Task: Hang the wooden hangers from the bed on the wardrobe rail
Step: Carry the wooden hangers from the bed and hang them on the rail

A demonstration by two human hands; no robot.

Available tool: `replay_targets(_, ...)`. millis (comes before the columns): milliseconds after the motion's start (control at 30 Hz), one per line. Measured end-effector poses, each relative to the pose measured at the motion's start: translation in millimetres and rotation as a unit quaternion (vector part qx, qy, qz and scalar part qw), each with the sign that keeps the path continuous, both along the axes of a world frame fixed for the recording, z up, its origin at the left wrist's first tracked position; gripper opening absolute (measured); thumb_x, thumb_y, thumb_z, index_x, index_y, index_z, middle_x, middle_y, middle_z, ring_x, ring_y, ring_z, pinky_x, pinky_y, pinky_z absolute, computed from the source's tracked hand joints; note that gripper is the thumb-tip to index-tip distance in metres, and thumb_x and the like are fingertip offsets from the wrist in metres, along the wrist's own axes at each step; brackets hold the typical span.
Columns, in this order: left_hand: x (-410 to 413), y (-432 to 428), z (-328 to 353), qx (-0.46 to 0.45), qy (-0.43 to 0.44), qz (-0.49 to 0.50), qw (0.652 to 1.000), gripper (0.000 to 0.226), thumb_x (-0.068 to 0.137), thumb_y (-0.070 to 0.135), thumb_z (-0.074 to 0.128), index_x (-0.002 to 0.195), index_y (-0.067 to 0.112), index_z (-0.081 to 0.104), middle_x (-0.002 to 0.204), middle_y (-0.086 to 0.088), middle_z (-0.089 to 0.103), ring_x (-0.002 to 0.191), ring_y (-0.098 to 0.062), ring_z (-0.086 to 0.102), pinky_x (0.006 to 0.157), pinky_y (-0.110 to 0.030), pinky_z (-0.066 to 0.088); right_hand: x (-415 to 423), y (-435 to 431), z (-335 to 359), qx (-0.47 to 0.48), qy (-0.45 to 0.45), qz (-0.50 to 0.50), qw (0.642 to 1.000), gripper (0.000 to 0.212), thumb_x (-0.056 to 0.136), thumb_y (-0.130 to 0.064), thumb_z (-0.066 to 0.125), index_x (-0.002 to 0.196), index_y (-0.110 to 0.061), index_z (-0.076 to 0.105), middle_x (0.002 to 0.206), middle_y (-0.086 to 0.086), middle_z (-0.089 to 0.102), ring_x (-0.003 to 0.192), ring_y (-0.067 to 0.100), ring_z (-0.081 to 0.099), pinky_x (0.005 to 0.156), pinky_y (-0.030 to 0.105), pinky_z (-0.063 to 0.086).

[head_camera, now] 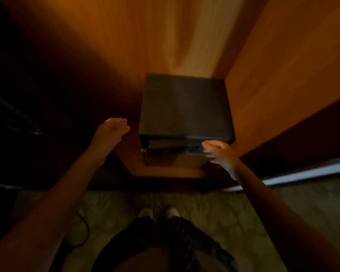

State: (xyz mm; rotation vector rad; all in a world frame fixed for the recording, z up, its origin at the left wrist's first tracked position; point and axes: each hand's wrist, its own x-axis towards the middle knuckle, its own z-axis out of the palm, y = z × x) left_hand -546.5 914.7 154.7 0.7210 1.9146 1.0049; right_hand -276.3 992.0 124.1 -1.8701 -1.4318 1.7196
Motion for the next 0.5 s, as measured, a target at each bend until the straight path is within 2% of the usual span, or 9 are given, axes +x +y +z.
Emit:
replay_targets(33, 5.3, -8.2, -22.1, -0.041, -0.023, -0.006, 0.999, 0.038, 0.092, 0.019, 0.052, 0.129, 0.013, 0.051, 0.132, -0.009, 0.052, 0.119, -0.023, 0.052, 0.100, -0.037, 0.042, 10.7, -20.2, -21.7, -0.026, -0.022, -0.012, 0.999, 0.048, 0.094, -0.023, 0.050, 0.126, 0.012, 0.049, 0.125, 0.034, 0.054, 0.113, 0.042, 0.055, 0.096, 0.043, 0.045)
replay_targets(67, 11.1, -17.6, -40.6, -0.083, -0.040, -0.010, 0.996, 0.037, 0.092, 0.019, 0.051, 0.129, 0.012, 0.051, 0.133, -0.010, 0.051, 0.122, -0.025, 0.051, 0.099, -0.037, 0.041, 20.4, -43.5, -38.4, -0.045, -0.042, -0.032, 0.998, 0.046, 0.095, -0.018, 0.049, 0.122, 0.018, 0.049, 0.117, 0.038, 0.056, 0.102, 0.042, 0.059, 0.087, 0.038, 0.050)
replay_targets(100, 10.5, -25.0, -50.3, -0.099, -0.050, 0.008, 0.994, 0.037, 0.093, 0.019, 0.051, 0.129, 0.011, 0.051, 0.135, -0.011, 0.051, 0.123, -0.026, 0.051, 0.098, -0.036, 0.041, 25.2, -55.6, -48.2, -0.043, -0.060, -0.049, 0.996, 0.042, 0.094, -0.015, 0.049, 0.117, 0.020, 0.051, 0.103, 0.034, 0.062, 0.087, 0.034, 0.060, 0.074, 0.028, 0.051)
replay_targets(133, 7.2, -32.1, -58.9, -0.106, -0.053, 0.028, 0.992, 0.036, 0.093, 0.018, 0.050, 0.128, 0.010, 0.052, 0.135, -0.012, 0.052, 0.123, -0.027, 0.051, 0.097, -0.035, 0.041, 26.4, -66.7, -53.6, -0.053, -0.067, -0.057, 0.995, 0.039, 0.094, -0.014, 0.050, 0.116, 0.017, 0.054, 0.088, 0.023, 0.063, 0.077, 0.023, 0.057, 0.066, 0.022, 0.048)
replay_targets(167, 4.8, -37.7, -67.1, -0.112, -0.058, 0.047, 0.991, 0.035, 0.093, 0.018, 0.049, 0.128, 0.010, 0.052, 0.135, -0.012, 0.053, 0.123, -0.027, 0.052, 0.095, -0.035, 0.041, 27.8, -77.1, -60.4, -0.068, -0.066, -0.058, 0.994, 0.036, 0.094, -0.017, 0.051, 0.116, 0.011, 0.057, 0.082, 0.012, 0.061, 0.077, 0.018, 0.055, 0.066, 0.022, 0.046)
replay_targets(233, 7.2, -46.6, -87.2, -0.144, -0.064, 0.042, 0.987, 0.036, 0.094, 0.017, 0.047, 0.128, 0.008, 0.052, 0.134, -0.013, 0.053, 0.122, -0.027, 0.052, 0.093, -0.034, 0.041, 35.6, -99.6, -81.4, -0.081, -0.084, -0.068, 0.991, 0.038, 0.092, -0.023, 0.053, 0.120, 0.001, 0.059, 0.087, 0.004, 0.060, 0.089, 0.019, 0.057, 0.079, 0.031, 0.045)
replay_targets(367, 15.7, -81.3, -125.9, -0.215, -0.051, -0.021, 0.975, 0.037, 0.092, 0.015, 0.050, 0.128, 0.007, 0.053, 0.132, -0.016, 0.054, 0.120, -0.032, 0.052, 0.089, -0.036, 0.042, 48.0, -170.5, -105.7, -0.137, -0.100, -0.145, 0.975, 0.042, 0.092, -0.025, 0.053, 0.127, -0.003, 0.054, 0.120, 0.016, 0.062, 0.113, 0.031, 0.058, 0.093, 0.039, 0.045)
replay_targets(400, 16.3, -88.3, -133.4, -0.238, -0.044, -0.041, 0.969, 0.036, 0.092, 0.015, 0.051, 0.127, 0.007, 0.053, 0.132, -0.018, 0.054, 0.120, -0.033, 0.052, 0.090, -0.038, 0.043, 47.8, -187.7, -103.9, -0.152, -0.101, -0.162, 0.970, 0.041, 0.092, -0.024, 0.051, 0.125, 0.000, 0.055, 0.121, 0.019, 0.061, 0.115, 0.033, 0.057, 0.097, 0.043, 0.045)
replay_targets(500, 17.6, -101.1, -148.4, -0.297, -0.039, -0.098, 0.949, 0.034, 0.093, 0.009, 0.048, 0.126, 0.002, 0.054, 0.131, -0.023, 0.054, 0.116, -0.035, 0.053, 0.098, -0.043, 0.042, 49.4, -233.0, -103.9, -0.184, -0.108, -0.235, 0.948, 0.037, 0.093, -0.018, 0.048, 0.107, 0.015, 0.058, 0.097, 0.030, 0.062, 0.108, 0.045, 0.056, 0.094, 0.055, 0.043)
